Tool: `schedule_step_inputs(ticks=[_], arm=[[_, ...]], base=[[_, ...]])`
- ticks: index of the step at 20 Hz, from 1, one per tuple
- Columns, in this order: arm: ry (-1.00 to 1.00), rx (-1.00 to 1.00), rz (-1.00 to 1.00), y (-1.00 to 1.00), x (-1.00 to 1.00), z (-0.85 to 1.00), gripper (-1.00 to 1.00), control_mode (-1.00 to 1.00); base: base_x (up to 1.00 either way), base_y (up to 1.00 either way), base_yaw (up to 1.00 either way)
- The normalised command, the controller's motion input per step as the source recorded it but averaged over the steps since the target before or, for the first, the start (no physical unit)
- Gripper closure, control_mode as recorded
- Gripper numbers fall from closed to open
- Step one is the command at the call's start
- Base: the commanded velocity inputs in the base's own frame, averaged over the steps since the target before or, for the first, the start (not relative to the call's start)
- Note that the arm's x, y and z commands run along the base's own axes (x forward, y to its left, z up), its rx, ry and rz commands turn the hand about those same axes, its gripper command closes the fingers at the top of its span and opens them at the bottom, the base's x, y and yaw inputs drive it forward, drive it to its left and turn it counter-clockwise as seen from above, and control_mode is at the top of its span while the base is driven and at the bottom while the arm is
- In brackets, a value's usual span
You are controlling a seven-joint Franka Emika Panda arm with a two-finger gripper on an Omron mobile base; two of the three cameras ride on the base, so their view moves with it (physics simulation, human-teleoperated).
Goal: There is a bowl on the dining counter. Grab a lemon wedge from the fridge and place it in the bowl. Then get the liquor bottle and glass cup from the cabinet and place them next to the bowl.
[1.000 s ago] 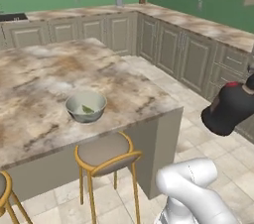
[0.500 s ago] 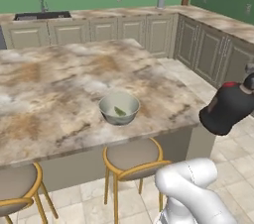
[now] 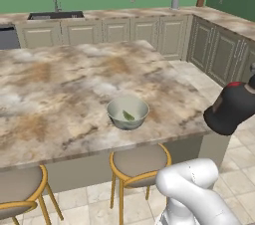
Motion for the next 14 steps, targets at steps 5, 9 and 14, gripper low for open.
schedule_step_inputs(ticks=[5,9,14], arm=[[0.00,0.00,0.00,0.00,0.00,0.00,1.00,1.00],[0.08,0.00,-0.15,-0.14,0.41,0.00,1.00,-1.00],[0.24,0.00,-0.20,-0.31,0.71,-0.12,1.00,-1.00]], base=[[0.82,-0.14,-0.06],[0.14,0.00,-0.05],[0.00,0.00,0.00]])
